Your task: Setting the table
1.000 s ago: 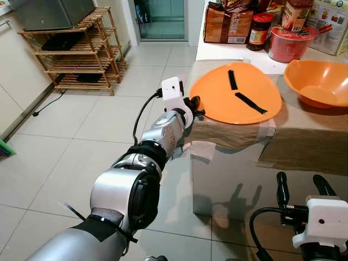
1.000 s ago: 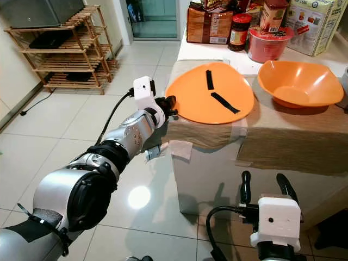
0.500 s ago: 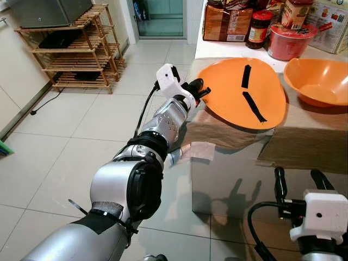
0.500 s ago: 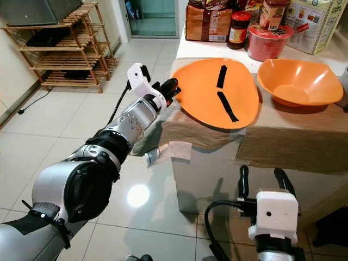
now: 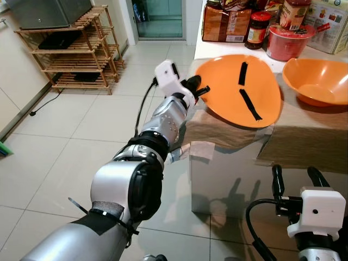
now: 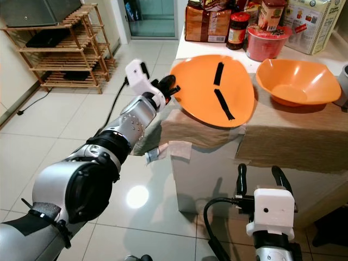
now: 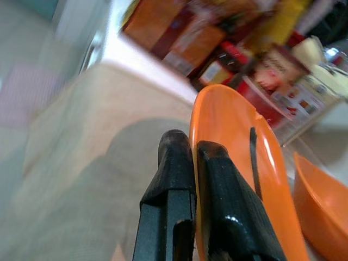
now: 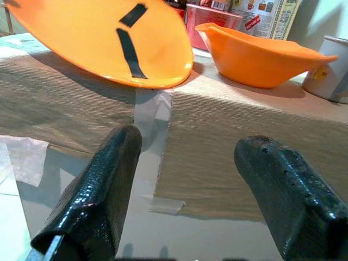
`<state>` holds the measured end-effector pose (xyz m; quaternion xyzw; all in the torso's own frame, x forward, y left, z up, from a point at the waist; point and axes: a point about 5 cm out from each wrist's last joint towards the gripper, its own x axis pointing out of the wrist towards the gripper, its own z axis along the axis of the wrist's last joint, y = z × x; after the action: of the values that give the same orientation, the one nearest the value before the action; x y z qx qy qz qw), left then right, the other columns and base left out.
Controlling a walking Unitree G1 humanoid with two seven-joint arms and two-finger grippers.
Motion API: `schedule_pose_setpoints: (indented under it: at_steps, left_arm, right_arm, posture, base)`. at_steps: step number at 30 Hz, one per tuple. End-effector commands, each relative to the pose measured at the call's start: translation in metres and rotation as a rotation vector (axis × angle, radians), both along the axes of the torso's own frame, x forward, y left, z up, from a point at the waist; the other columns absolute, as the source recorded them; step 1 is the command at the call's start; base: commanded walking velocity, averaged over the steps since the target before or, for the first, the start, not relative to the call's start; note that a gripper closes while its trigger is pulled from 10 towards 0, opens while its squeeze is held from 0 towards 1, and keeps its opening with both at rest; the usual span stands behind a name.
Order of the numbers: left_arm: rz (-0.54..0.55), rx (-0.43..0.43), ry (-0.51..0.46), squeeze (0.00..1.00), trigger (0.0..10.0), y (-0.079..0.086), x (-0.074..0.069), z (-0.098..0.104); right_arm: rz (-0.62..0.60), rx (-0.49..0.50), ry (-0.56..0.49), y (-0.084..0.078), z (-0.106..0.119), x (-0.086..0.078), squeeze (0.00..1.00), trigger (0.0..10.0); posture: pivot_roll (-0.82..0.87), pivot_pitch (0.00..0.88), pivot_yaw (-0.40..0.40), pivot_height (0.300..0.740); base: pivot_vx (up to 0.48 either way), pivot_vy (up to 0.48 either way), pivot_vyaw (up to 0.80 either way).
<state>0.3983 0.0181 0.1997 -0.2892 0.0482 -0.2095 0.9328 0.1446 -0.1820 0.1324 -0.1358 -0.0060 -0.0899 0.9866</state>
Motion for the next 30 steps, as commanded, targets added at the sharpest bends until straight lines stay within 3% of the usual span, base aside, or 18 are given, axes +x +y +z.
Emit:
schedule_pose_setpoints:
  at_steps: [1,5,8,17,23,30]
  left_arm:
    - [-0.052,0.067,-0.081,0.00,0.0,-0.018,-0.004,0.013]
    - [-0.070,0.167,-0.211,0.00,0.0,-0.019,-0.004,0.023]
    - [-0.088,0.209,-0.242,0.00,0.0,-0.022,-0.006,0.023]
    - [-0.026,0.247,-0.204,0.00,0.0,-0.018,-0.005,0.014]
    - [0.022,0.240,-0.228,0.00,0.0,-0.009,0.000,0.024]
    - [-0.014,0.316,-0.184,0.00,0.0,-0.019,-0.005,0.010]
  right_arm:
    - [0.005,0.004,0.017,0.001,-0.003,0.000,0.00,10.0]
    - [0.008,0.008,0.009,0.001,-0.005,0.004,0.00,10.0]
    - [0.015,0.010,0.004,0.002,-0.007,0.008,0.00,10.0]
    - [0.016,0.010,-0.007,0.002,-0.009,0.012,0.00,10.0]
    - [0.013,0.008,-0.010,0.001,-0.009,0.012,0.00,10.0]
    - [0.016,0.012,-0.009,0.003,-0.009,0.012,0.00,10.0]
  posture:
    - [-0.29,0.016,0.123,0.740]
    - [-0.27,0.004,0.125,0.740]
    - [-0.25,0.000,0.123,0.740]
    - [-0.26,0.000,0.131,0.740]
    - [-0.26,0.000,0.133,0.740]
    - [-0.26,0.000,0.135,0.740]
  base:
    - [0.000,0.000,0.00]
    - [0.000,0.000,0.00]
    - [0.000,0.000,0.00]
    - [0.000,0.000,0.00]
    - [0.000,0.000,0.00]
    - [0.000,0.000,0.00]
